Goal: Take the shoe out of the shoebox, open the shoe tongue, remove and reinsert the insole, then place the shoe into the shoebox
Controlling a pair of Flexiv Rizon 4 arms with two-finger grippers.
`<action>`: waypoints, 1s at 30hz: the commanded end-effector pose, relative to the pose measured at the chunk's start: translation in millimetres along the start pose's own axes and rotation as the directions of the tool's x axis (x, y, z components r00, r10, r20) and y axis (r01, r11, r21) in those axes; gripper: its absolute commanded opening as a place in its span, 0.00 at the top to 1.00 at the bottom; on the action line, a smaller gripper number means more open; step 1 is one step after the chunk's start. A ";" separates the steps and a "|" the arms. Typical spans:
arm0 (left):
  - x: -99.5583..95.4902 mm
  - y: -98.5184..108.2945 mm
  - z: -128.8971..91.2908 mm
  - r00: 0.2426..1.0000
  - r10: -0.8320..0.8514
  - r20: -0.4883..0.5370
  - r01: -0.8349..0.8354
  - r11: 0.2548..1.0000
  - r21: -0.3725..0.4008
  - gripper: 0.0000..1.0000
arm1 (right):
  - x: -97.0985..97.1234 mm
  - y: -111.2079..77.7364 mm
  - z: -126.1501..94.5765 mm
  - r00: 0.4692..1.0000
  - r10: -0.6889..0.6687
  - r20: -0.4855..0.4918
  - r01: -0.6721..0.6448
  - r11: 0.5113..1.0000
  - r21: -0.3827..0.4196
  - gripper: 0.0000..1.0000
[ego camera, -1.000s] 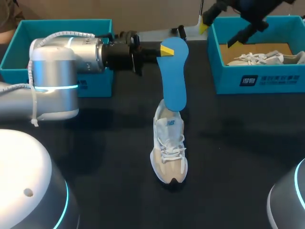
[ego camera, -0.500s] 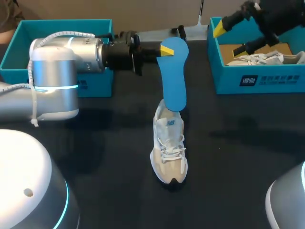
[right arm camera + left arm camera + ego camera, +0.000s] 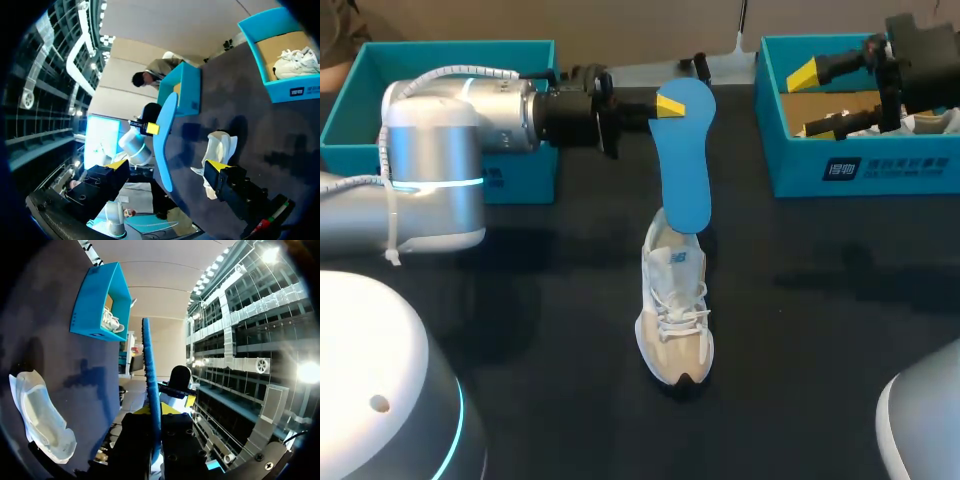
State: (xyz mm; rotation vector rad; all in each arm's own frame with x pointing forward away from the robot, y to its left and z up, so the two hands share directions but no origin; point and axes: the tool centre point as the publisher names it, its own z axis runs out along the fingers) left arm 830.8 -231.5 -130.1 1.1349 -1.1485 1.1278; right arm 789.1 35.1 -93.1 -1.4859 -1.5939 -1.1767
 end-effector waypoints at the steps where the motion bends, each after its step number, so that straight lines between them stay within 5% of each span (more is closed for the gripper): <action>1: -0.3 0.7 -0.1 1.000 0.000 0.001 0.000 1.000 0.001 1.00 | -9.4 -3.9 2.6 0.985 0.007 -0.172 -0.009 1.000 -0.009 0.00; 19: -0.3 0.7 -0.1 1.000 0.000 0.001 0.000 1.000 0.001 1.00 | -21.6 -5.2 6.5 0.980 0.037 -0.196 -0.037 0.999 0.004 0.00; 23: 5.2 2.0 -3.9 0.978 0.206 -0.040 -0.208 0.977 -0.040 1.00 | -21.6 -5.2 6.5 0.980 0.037 -0.196 -0.037 0.999 0.004 0.00; 30: 16.4 1.2 -9.2 0.826 0.560 -0.065 -0.563 0.825 -0.050 1.00 | -21.6 -5.2 6.5 0.980 0.037 -0.196 -0.037 0.999 0.004 0.00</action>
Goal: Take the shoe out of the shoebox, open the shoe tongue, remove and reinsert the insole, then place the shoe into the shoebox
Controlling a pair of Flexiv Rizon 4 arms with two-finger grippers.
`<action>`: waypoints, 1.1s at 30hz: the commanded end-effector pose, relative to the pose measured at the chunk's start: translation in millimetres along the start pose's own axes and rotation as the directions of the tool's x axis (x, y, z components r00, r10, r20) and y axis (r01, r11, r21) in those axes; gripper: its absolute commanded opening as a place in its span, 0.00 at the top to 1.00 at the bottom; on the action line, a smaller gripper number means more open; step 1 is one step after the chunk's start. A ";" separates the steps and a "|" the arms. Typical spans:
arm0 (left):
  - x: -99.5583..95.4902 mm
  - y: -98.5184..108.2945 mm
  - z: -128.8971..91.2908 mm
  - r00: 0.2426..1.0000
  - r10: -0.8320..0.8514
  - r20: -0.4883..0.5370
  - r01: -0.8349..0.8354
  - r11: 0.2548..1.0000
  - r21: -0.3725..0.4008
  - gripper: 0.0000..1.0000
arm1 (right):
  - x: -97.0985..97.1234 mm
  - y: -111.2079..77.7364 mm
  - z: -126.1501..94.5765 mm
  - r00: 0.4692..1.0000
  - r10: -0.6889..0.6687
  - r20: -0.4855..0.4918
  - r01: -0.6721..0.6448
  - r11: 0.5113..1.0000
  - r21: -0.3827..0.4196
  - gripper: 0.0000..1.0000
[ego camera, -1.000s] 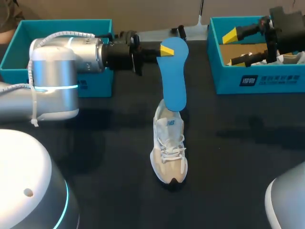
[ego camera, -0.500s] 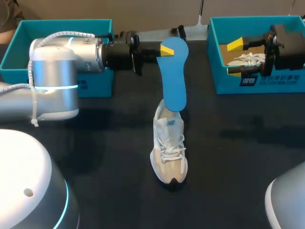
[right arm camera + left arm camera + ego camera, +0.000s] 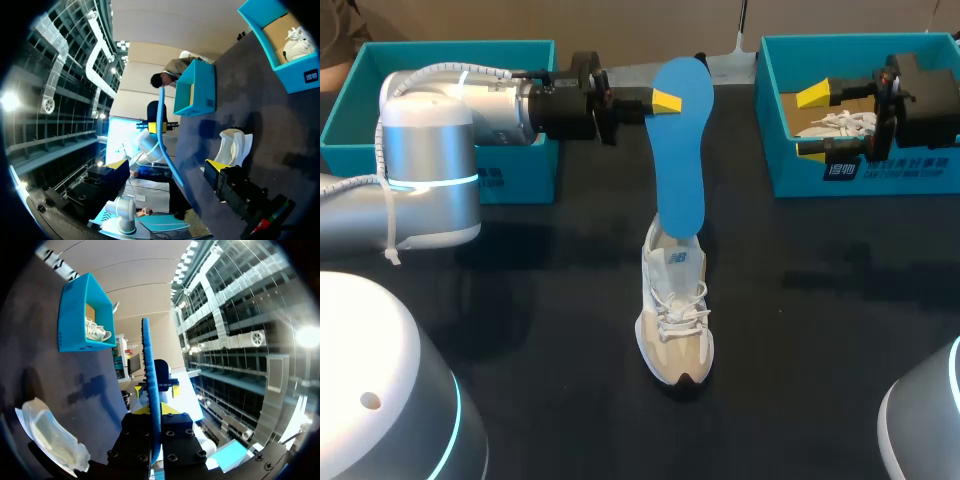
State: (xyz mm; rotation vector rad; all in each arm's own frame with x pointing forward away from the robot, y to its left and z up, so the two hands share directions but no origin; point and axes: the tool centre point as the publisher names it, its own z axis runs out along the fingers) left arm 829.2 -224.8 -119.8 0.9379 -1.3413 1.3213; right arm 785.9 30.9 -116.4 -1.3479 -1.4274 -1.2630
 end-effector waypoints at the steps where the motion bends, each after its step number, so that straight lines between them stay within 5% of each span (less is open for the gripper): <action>1: 8.3 -3.4 -3.7 0.940 0.340 -0.039 -0.341 0.940 -0.020 1.00 | 0.4 1.8 1.9 1.000 0.001 0.001 -0.001 1.000 0.002 0.00; 4: 15.0 -5.6 -4.1 0.881 0.471 -0.051 -0.472 0.881 -0.020 1.00 | 0.4 1.8 1.9 1.000 0.001 0.001 -0.001 1.000 0.002 0.00; 7: 22.0 -7.4 -3.6 0.748 0.662 -0.041 -0.663 0.747 -0.039 1.00 | 0.4 1.8 1.9 1.000 0.001 0.001 -0.001 1.000 0.002 0.00; 14: 23.2 -9.0 -0.5 0.319 0.946 -0.059 -0.947 0.317 -0.039 1.00 | 0.4 1.8 1.9 1.000 0.001 0.001 -0.001 1.000 0.002 0.00; 21: 17.2 -7.1 1.3 -0.003 0.997 -0.072 -1.000 -0.002 0.012 1.00 | 0.4 1.8 1.9 1.000 0.001 0.001 -0.001 1.000 0.002 0.00; 24: 17.2 -7.9 1.0 -0.053 0.995 -0.081 -0.999 -0.052 0.011 1.00 | 0.4 1.8 1.9 1.000 0.001 0.001 -0.001 1.000 0.002 0.00; 29: 29.8 -10.1 0.3 0.104 0.993 -0.053 -0.993 0.107 0.057 1.00 | 0.4 1.8 1.9 1.000 0.001 0.001 -0.001 1.000 0.002 0.00; 33: 29.8 -10.1 0.3 0.104 0.993 -0.053 -0.993 0.107 0.057 1.00 | 0.4 1.8 1.9 1.000 0.001 0.001 -0.001 1.000 0.002 0.00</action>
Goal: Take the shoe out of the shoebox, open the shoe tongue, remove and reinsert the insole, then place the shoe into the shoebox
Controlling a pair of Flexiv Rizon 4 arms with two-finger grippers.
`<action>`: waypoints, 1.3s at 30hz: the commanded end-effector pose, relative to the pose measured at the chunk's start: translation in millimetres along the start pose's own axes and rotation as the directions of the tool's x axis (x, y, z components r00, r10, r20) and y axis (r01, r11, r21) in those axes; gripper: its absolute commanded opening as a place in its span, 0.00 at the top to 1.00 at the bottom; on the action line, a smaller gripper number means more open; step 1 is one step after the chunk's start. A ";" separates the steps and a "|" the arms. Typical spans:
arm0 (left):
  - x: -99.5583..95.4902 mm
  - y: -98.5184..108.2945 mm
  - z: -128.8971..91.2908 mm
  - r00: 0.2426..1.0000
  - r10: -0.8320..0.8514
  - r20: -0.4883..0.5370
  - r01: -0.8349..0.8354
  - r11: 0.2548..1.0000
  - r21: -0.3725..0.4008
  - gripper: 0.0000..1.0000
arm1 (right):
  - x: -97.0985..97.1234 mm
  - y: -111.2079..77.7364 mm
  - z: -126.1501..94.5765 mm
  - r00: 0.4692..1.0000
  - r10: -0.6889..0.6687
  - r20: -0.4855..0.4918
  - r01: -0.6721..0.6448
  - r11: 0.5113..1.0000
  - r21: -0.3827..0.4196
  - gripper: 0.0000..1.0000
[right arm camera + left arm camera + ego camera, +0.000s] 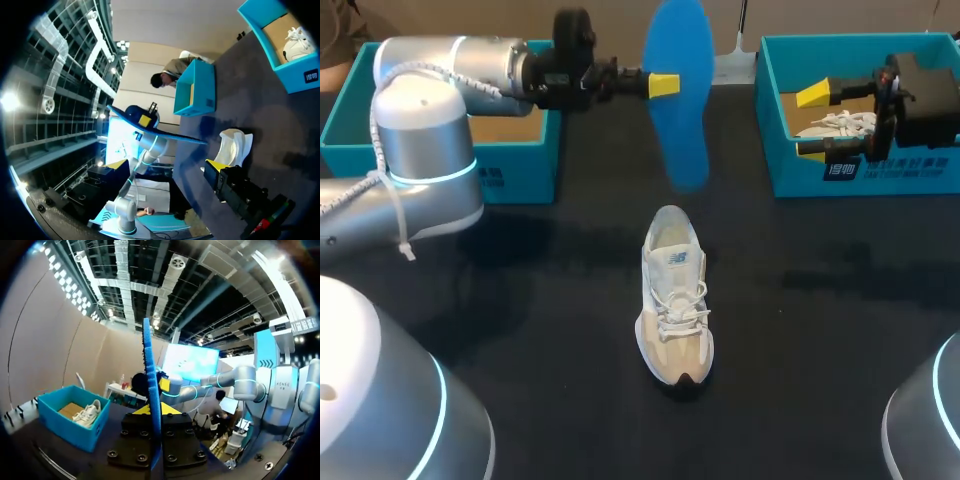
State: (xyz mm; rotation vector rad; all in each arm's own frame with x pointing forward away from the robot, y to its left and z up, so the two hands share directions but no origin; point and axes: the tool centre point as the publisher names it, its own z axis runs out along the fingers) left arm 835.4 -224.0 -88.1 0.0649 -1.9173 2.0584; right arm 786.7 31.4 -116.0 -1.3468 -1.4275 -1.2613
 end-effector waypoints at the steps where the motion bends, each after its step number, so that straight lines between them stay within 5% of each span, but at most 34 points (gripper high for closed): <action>1: 2.5 1.1 -0.7 0.929 0.371 0.006 -0.371 0.928 0.041 1.00 | 0.0 1.1 1.4 1.000 0.000 0.002 0.000 1.000 0.000 0.00; 24: 3.3 0.5 -1.0 0.920 0.392 -0.005 -0.392 0.919 0.054 1.00 | 0.0 1.1 1.4 1.000 0.000 0.002 0.000 1.000 0.000 0.00; 30: 7.5 -2.5 -1.9 0.661 0.743 -0.100 -0.749 0.661 -0.038 1.00 | 0.0 1.1 1.4 1.000 0.000 0.002 0.000 1.000 0.000 0.00; 33: 6.7 -3.0 -4.4 0.492 0.861 -0.132 -0.870 0.490 -0.048 1.00 | 0.0 1.1 1.4 1.000 0.000 0.002 0.000 1.000 0.000 0.00; 34: 6.7 -1.4 -5.4 0.379 0.910 -0.167 -0.925 0.371 -0.076 1.00 | 0.0 1.1 1.4 1.000 0.000 0.002 0.000 1.000 0.000 0.00; 39: 2.9 7.5 -10.0 0.115 0.969 -0.220 -0.988 0.088 -0.128 1.00 | 0.0 1.1 1.4 1.000 0.000 0.002 0.000 1.000 0.000 0.00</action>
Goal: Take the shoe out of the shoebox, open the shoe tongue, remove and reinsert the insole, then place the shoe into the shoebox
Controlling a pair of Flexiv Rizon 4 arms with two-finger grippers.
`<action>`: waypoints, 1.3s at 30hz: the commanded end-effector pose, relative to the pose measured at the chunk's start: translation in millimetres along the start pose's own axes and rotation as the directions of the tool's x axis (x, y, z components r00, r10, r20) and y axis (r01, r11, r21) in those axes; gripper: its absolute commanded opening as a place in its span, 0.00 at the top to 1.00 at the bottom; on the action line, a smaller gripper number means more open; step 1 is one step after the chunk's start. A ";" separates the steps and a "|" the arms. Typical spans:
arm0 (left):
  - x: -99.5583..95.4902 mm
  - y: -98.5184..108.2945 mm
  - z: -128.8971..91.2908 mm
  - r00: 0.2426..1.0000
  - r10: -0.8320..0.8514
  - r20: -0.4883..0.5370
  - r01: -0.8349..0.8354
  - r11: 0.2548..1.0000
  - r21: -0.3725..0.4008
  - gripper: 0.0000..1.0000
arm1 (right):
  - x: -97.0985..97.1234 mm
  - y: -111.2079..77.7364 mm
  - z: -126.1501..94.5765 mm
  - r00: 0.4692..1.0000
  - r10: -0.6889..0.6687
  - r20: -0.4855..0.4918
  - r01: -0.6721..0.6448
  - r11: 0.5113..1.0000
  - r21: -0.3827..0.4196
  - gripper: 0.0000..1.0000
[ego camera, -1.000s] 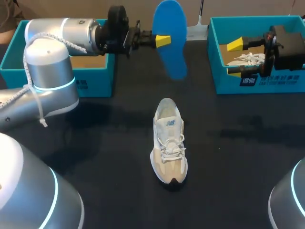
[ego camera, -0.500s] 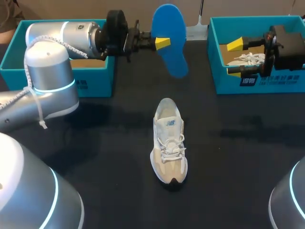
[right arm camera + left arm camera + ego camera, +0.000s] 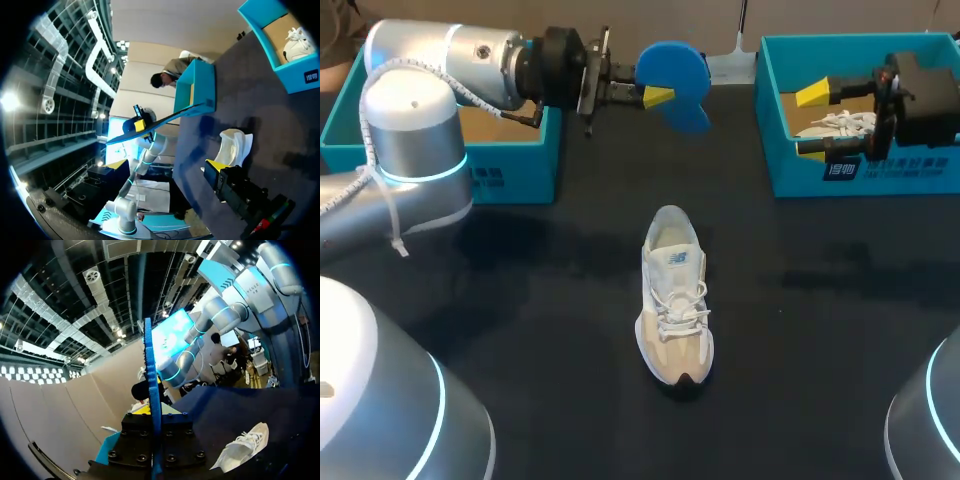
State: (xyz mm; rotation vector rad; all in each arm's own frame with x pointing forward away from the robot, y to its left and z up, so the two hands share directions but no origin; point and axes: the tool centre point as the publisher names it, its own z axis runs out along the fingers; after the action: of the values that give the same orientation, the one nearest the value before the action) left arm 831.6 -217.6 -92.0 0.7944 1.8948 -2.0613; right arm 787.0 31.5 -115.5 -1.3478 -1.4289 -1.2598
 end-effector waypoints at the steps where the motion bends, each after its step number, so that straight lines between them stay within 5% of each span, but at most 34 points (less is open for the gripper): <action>1: 2.8 4.5 -4.2 0.766 0.628 -0.137 -0.643 0.751 -0.153 1.00 | -0.4 0.7 1.4 1.000 0.000 0.000 0.000 1.000 0.000 0.00; 8: 6.3 11.9 -5.7 0.659 0.746 -0.096 -0.747 0.635 -0.194 1.00 | -0.4 0.7 1.4 1.000 0.000 0.000 0.000 1.000 0.000 0.00; 16: 7.2 20.1 -7.8 0.398 0.909 -0.123 -0.899 0.359 -0.253 1.00 | -0.4 0.7 1.4 1.000 0.000 0.000 0.000 1.000 0.000 0.00; 21: 7.1 22.8 -8.6 0.316 0.943 -0.101 -0.918 0.277 -0.282 1.00 | -0.4 0.7 1.4 1.000 0.000 0.000 0.000 1.000 0.000 0.00; 39: 7.3 33.1 -2.6 0.312 0.947 -0.082 -0.914 0.276 -0.297 1.00 | -6.9 -1.3 34.5 0.999 0.002 -0.043 -0.001 1.000 0.030 0.00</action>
State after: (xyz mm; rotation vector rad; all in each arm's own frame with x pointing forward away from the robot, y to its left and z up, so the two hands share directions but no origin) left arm 848.2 -215.5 -118.3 1.3003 1.0763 -0.9895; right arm 784.3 52.6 -125.9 -1.3018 -1.4136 -1.2532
